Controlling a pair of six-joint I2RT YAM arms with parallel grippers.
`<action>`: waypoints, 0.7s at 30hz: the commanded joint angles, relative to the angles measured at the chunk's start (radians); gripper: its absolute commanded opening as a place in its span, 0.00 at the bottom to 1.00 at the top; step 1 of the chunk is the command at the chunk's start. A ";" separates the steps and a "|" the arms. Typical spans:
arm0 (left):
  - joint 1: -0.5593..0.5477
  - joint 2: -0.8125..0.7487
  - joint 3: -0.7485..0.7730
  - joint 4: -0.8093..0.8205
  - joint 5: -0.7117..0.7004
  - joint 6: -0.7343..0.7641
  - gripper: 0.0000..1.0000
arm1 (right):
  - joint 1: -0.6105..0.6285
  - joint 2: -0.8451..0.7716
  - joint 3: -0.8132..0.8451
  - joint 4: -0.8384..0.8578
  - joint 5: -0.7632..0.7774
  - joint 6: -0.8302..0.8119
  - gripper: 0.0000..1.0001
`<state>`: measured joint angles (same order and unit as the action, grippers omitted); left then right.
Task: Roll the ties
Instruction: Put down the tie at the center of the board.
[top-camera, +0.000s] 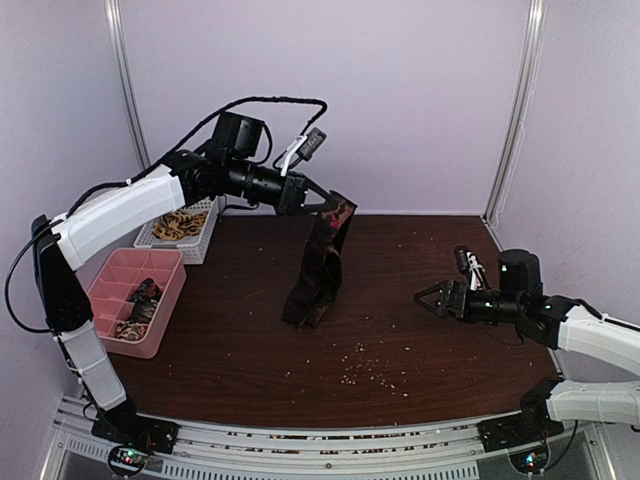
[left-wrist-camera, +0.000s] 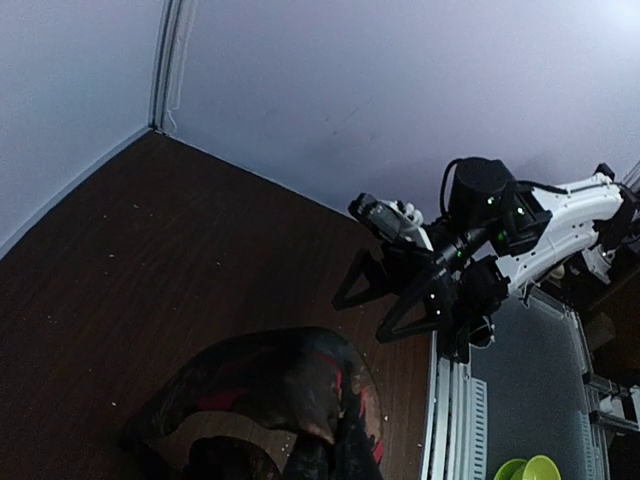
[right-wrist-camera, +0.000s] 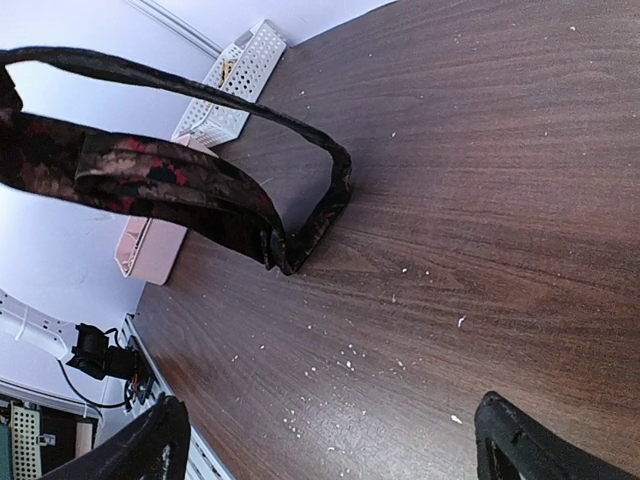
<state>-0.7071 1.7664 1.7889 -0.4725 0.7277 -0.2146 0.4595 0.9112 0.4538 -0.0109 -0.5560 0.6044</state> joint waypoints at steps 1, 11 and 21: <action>0.004 -0.136 -0.174 0.022 -0.005 0.155 0.00 | -0.005 0.003 -0.003 0.006 0.006 -0.011 1.00; 0.276 -0.452 -0.737 0.072 -0.336 0.079 0.00 | -0.005 0.021 -0.003 0.012 0.009 -0.017 1.00; 0.183 -0.315 -0.583 -0.137 -0.683 0.207 0.76 | -0.005 0.052 -0.006 0.038 0.000 -0.014 1.00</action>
<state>-0.4484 1.4479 1.1244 -0.5571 0.2222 -0.0834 0.4595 0.9745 0.4534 0.0055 -0.5579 0.6014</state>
